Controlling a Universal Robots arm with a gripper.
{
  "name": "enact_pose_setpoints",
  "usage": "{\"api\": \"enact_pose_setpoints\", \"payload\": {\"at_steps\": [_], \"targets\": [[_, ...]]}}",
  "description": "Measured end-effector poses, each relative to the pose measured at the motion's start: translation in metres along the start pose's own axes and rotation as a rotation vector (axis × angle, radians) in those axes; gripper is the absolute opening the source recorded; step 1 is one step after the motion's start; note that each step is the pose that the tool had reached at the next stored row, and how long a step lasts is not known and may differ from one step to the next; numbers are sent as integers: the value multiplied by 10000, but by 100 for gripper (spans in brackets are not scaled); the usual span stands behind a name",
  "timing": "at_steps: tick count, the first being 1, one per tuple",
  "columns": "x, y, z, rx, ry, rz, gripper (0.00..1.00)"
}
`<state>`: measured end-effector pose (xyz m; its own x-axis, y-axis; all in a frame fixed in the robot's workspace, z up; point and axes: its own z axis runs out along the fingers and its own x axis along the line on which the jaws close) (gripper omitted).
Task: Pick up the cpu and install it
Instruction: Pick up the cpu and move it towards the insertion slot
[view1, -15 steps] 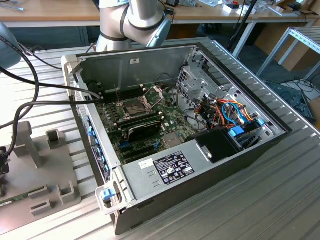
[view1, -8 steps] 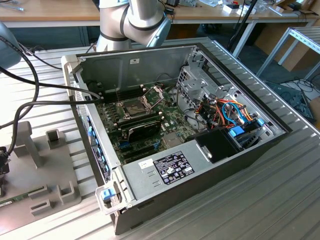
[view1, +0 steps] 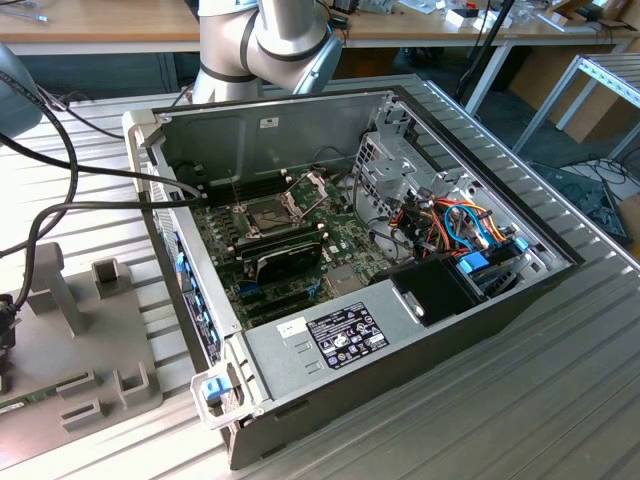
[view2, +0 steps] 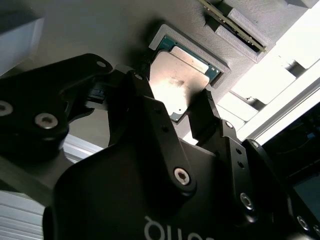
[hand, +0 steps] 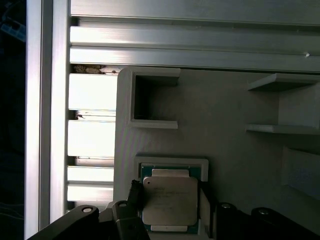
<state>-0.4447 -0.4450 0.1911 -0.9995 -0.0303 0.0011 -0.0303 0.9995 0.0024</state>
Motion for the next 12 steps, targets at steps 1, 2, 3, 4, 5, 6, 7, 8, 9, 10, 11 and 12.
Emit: {"api": "enact_pose_setpoints", "payload": {"at_steps": [1,2,3,4,5,6,7,8,9,10,11,12], "targets": [[0,0,0,0,0,0,55],[0,0,0,0,0,0,55],[0,0,0,0,-1,0,55],[0,0,0,-1,-1,0,55],[0,0,0,0,-1,0,55],[0,0,-1,0,0,0,55],[0,0,-1,0,0,0,55],[0,0,-1,0,0,0,55],[0,0,-1,0,-1,0,55],[0,0,-1,0,0,0,55],[0,0,-2,0,0,0,55],[0,0,-4,0,0,0,55]]}}
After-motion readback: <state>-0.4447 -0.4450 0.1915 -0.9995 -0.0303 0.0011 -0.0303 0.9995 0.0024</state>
